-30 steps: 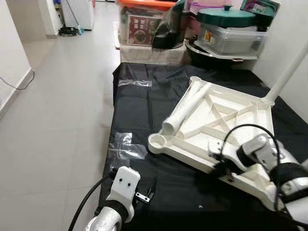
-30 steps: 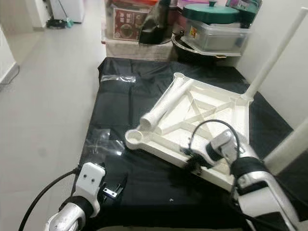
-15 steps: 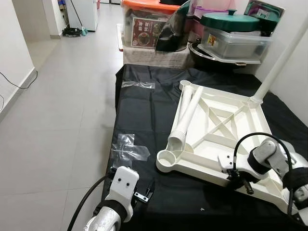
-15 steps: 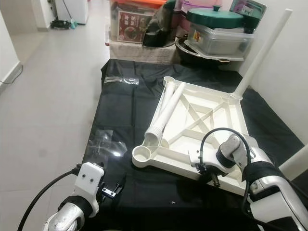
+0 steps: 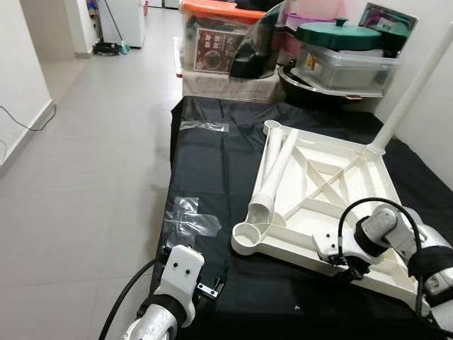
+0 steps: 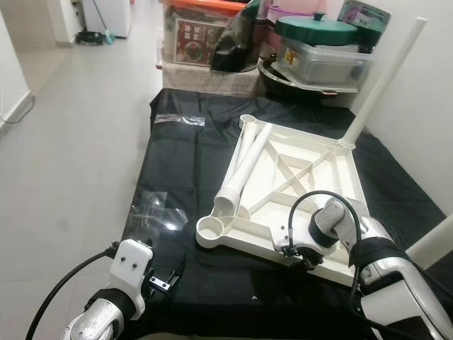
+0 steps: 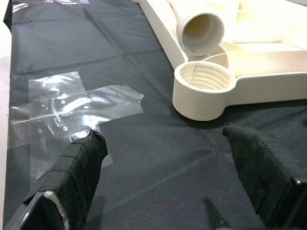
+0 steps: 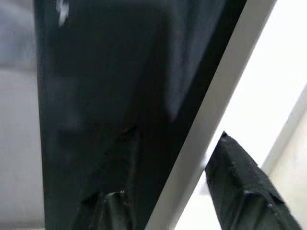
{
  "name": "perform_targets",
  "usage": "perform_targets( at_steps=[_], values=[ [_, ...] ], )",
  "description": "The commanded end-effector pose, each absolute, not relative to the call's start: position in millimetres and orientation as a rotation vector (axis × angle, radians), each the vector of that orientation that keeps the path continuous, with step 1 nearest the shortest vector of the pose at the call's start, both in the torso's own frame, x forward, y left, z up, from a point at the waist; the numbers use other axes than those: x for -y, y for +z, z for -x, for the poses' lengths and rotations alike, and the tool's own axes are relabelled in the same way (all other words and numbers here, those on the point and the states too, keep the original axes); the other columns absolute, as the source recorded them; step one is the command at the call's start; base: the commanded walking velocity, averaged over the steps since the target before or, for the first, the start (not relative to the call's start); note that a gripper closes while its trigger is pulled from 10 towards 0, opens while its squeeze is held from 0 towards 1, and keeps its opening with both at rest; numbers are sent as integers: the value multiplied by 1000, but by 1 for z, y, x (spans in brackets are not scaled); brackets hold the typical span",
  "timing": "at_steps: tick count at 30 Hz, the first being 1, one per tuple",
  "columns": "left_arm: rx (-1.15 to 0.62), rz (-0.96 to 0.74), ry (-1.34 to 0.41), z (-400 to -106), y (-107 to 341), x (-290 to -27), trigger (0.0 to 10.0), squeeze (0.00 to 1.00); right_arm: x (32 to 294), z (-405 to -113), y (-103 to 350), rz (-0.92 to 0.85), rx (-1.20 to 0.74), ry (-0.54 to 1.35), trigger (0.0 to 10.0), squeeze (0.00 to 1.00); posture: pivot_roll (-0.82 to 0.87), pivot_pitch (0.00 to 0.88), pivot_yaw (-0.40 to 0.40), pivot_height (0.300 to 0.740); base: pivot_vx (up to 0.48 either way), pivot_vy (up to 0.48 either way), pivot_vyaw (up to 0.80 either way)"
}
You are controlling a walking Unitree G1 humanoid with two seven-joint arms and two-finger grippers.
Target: Building children table
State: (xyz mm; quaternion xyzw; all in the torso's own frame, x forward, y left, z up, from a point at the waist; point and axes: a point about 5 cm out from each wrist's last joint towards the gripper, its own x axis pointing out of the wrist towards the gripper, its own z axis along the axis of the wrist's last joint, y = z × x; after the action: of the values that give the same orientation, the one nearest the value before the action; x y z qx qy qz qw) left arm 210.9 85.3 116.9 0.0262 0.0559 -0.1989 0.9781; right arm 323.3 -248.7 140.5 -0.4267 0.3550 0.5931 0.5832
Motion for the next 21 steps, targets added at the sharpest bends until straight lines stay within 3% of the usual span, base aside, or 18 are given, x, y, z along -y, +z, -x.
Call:
perform_targets(
  at_steps=[1, 9, 21],
  values=[
    [-137, -50, -413, -210, 110, -83, 10000, 0, 243, -327, 148, 920, -786, 1390, 10000, 0, 78, 49, -107, 740, 0, 0, 0],
    [-134, -50, -410, -211, 111, -83, 10000, 0, 213, -337, 167, 724, -636, 1449, 10000, 0, 78, 58, -110, 740, 0, 0, 0],
    [-131, -52, -407, -212, 111, -84, 10000, 0, 188, -333, 158, 724, -625, 1505, 10000, 0, 80, 64, -112, 740, 0, 0, 0]
  ],
)
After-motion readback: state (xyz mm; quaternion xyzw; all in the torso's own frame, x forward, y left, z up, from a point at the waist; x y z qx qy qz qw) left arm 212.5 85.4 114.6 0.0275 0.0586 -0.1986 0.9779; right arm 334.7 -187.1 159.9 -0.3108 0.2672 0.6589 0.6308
